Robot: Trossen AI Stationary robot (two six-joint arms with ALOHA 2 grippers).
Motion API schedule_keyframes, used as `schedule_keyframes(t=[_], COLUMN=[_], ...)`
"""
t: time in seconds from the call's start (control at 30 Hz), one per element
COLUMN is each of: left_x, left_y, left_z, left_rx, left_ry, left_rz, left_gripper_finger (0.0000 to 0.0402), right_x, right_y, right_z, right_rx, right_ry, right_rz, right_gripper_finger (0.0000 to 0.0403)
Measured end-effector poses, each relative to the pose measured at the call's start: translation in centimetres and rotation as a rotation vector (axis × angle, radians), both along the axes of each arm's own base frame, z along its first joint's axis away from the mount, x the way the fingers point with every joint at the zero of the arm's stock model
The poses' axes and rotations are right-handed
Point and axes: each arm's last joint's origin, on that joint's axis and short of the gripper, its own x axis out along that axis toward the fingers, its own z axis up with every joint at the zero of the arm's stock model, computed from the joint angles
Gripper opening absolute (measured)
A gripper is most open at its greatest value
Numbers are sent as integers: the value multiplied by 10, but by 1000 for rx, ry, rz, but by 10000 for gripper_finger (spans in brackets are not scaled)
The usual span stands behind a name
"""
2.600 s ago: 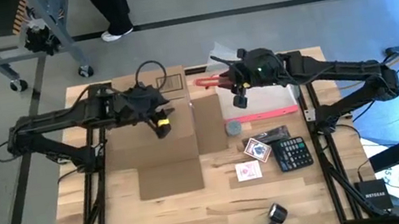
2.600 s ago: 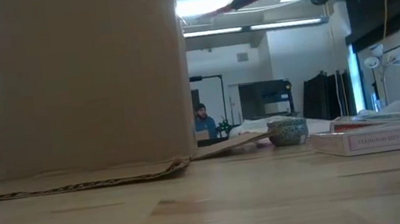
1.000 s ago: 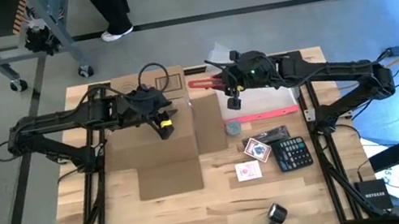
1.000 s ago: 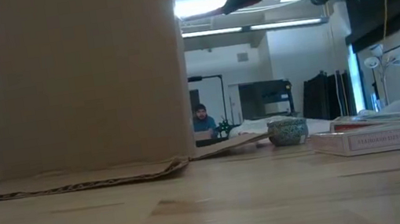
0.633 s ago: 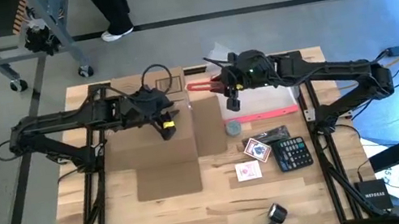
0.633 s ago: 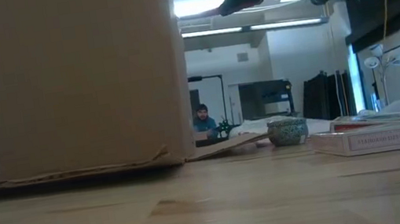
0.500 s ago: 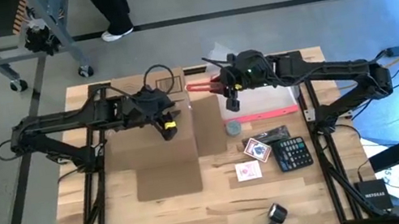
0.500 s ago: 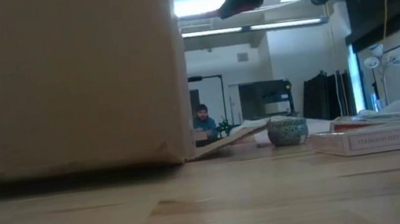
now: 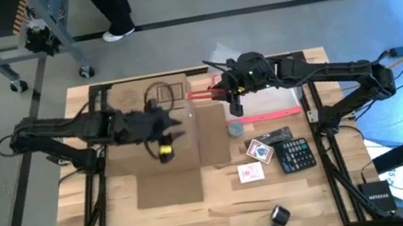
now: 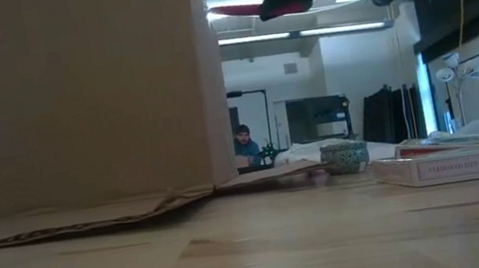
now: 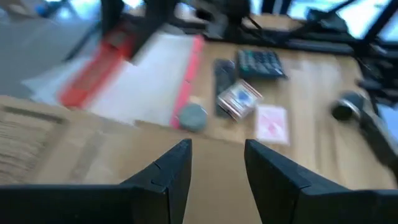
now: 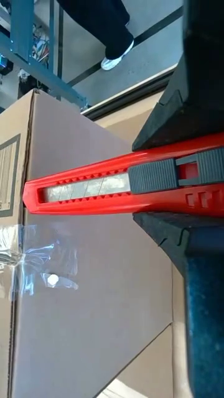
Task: Unpack boxes
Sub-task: Break down box until it is fully flat
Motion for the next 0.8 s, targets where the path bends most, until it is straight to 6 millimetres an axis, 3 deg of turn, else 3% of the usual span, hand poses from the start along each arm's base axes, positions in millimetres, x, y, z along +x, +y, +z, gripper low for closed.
schedule_keyframes(t=[0.17,0.33,0.53,0.8], left_x=[-8,-10,6,21], left_y=[-27,-41,-40,-23], left_z=[-5,-13,-31,-38], left_rx=[38,155,214,280], left_ry=[40,75,142,146], left_rz=[-39,-44,-22,114], left_gripper_finger=[140,140,140,140], right_x=[0,0,0,-1], right_y=[0,0,-1,-2], right_z=[0,0,-1,-1], right_rx=[-1,-3,-10,-43], right_ry=[2,1,8,23], right_rz=[-4,-9,-26,-43], right_gripper_finger=[136,136,136,136])
